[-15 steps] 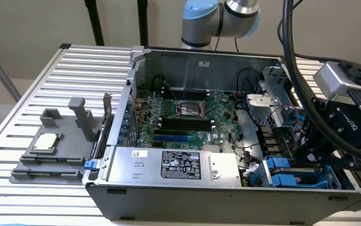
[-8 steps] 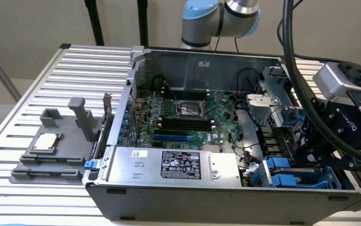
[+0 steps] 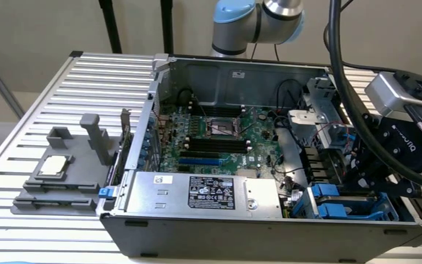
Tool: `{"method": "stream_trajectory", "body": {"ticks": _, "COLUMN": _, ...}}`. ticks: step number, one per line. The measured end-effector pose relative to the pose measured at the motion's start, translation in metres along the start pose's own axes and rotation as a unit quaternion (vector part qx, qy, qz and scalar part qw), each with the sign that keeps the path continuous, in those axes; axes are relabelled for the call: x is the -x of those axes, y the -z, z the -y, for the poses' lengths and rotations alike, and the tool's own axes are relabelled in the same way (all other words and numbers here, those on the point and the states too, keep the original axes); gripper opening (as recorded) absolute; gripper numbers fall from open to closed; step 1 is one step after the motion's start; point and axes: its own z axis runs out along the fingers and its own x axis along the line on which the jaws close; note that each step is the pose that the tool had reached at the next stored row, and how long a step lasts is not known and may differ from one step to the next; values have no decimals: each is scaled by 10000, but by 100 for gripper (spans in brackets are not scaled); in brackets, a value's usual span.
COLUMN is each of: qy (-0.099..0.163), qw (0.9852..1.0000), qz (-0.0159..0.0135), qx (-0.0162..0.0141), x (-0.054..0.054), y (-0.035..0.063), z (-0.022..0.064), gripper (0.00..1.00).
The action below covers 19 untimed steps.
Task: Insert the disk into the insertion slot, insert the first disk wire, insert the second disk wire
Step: 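Insert the second disk wire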
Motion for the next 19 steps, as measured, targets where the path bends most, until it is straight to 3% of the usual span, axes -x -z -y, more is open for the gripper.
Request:
{"method": "stream_trajectory", "body": {"ticks": 12, "qy": 0, "qw": 10000, "qz": 0, "qx": 0, "x": 0, "y": -41, "z": 23, "gripper": 16}}
{"method": "stream_trajectory", "body": {"ticks": 19, "qy": -1, "qw": 10000, "qz": 0, "qx": 10, "x": 1, "y": -17, "z": 19, "gripper": 16}}
